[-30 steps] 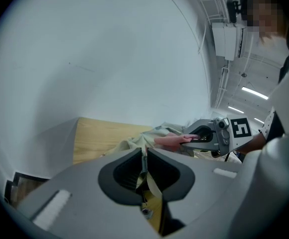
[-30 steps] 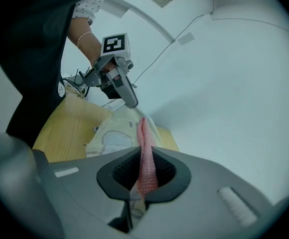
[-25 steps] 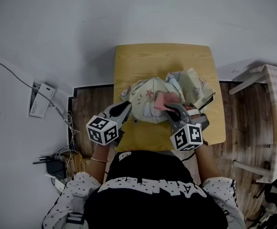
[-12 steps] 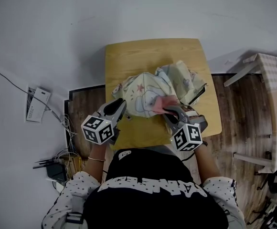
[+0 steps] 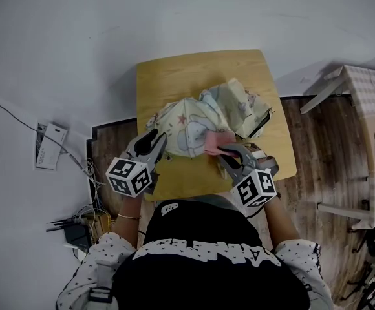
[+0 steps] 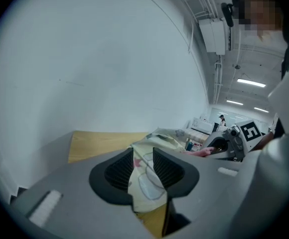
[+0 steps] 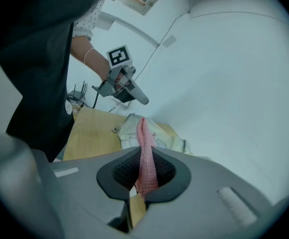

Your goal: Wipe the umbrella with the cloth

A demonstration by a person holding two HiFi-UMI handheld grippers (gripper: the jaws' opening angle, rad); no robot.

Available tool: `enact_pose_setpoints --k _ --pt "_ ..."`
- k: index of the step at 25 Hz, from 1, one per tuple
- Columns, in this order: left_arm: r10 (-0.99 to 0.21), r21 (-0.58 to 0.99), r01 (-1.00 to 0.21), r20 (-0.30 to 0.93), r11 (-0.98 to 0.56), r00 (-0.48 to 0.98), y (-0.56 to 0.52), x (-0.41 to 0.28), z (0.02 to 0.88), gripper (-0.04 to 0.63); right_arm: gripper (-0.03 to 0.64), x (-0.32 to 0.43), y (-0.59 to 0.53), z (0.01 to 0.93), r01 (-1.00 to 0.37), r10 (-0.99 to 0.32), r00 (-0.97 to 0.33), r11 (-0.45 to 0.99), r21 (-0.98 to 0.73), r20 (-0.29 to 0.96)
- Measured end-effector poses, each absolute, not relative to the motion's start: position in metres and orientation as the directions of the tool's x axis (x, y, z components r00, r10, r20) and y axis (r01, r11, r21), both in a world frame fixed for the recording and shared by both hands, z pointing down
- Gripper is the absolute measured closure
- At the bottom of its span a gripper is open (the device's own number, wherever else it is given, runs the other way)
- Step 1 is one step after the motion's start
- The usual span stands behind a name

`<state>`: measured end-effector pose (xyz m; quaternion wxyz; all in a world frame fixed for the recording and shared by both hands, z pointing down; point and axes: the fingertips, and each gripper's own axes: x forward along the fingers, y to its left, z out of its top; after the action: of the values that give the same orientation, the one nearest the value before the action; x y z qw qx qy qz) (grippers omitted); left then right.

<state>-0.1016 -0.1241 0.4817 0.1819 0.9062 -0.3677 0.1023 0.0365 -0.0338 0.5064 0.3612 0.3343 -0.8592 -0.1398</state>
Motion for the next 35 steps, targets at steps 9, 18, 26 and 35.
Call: enact_pose_setpoints --k 9,18,26,35 --pt "-0.493 0.236 -0.549 0.257 -0.802 0.831 -0.090 -0.018 0.480 0.448 0.583 0.094 -0.034 0.454 -0.711 -0.869 -0.373 0.493 0.502 0.326" --pt "-0.410 0.060 -0.463 0.374 -0.884 0.832 -0.065 0.049 0.515 0.364 0.583 0.138 -0.002 0.457 -0.790 -0.907 -0.252 0.394 0.469 0.337" --pt "-0.431 -0.043 -0.463 0.450 -0.885 0.782 -0.066 0.072 0.543 0.316 0.583 0.141 0.012 0.466 -0.786 -0.896 -0.229 0.401 0.471 0.380" --pt "-0.505 -0.123 -0.512 0.466 -0.850 0.726 -0.080 0.071 0.546 0.483 0.583 0.146 0.013 0.467 -0.803 -0.894 -0.224 0.395 0.446 0.389"
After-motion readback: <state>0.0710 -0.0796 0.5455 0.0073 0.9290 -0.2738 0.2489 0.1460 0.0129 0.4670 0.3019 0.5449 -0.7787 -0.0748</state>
